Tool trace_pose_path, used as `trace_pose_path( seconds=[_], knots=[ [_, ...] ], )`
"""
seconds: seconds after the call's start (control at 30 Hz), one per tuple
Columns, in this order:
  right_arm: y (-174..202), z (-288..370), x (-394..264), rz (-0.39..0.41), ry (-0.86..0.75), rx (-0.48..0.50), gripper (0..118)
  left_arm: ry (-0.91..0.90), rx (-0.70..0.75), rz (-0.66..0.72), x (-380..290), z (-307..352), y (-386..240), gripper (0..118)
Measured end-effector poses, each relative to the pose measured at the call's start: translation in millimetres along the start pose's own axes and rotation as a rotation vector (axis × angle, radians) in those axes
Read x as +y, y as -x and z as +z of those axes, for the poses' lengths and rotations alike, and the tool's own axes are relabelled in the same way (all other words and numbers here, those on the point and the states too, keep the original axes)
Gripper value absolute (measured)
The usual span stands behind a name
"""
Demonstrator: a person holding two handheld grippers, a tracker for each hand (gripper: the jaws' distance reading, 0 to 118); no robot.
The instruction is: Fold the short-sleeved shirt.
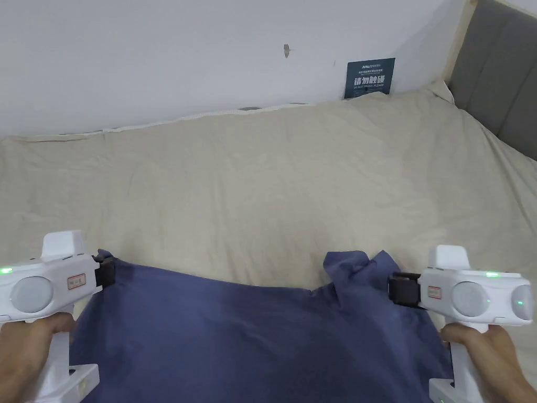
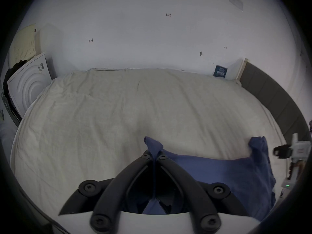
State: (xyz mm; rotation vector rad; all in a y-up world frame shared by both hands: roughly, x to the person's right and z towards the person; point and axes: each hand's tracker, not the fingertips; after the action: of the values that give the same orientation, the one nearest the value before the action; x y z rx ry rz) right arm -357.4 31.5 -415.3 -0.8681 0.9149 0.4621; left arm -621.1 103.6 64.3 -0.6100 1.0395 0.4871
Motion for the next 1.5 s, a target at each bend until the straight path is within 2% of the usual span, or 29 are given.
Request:
trace_pose_path(
  seconds=[0.1,0.17,0.23,0.27,0.3,0.33,0.37,0.4,0.43,0.57,0.77,0.8,0.9,1.0,1.23,1.5],
  knots=[
    [6,-29,-11,0.015,0.073,-0.049,88,-0.017,-0.027,0.004,-1,16,4,2],
    [18,-30,-21,0.023,0.118,-0.035,72,-0.017,-0.029,0.006,-2,21,5,2],
    [27,-28,-29,0.042,0.084,-0.043,63,-0.016,-0.026,0.004,-3,17,10,2],
    [25,-25,-29,0.048,0.061,-0.047,49,-0.015,-0.022,0.001,-4,19,11,2],
    [25,-22,-28,0.054,0.061,-0.025,14,-0.014,-0.019,0.003,-6,21,13,2],
    [27,-19,-27,0.059,0.06,-0.009,7,-0.014,-0.018,0.007,-9,21,17,2],
    [31,-16,-27,0.068,0.061,-0.01,7,-0.013,-0.014,0.013,-11,22,18,2],
    [30,-18,-24,0.113,0.049,-0.051,7,-0.012,-0.009,0.017,-13,24,19,2],
    [31,-13,-22,0.16,0.031,-0.046,7,-0.017,0.0,0.018,-15,27,19,2],
    [25,27,-11,0.108,-0.104,-0.045,7,-0.034,0.008,0.038,-21,53,17,2],
    [27,105,44,0.188,-0.33,0.023,7,-0.138,0.05,0.055,8,107,26,2],
    [54,161,53,0.207,-0.374,0.03,7,-0.149,0.055,0.052,17,118,29,2],
    [69,210,88,0.246,-0.502,0.036,7,-0.278,0.114,0.043,53,159,32,2],
    [85,255,127,0.253,-0.631,0.051,7,-0.386,0.168,0.041,93,196,44,2],
    [113,346,204,0.208,-0.868,0.116,7,-0.647,0.246,0.057,183,277,51,2],
    [128,384,266,0.191,-1.004,0.128,7,-0.744,0.298,0.039,247,280,59,2]
  ],
)
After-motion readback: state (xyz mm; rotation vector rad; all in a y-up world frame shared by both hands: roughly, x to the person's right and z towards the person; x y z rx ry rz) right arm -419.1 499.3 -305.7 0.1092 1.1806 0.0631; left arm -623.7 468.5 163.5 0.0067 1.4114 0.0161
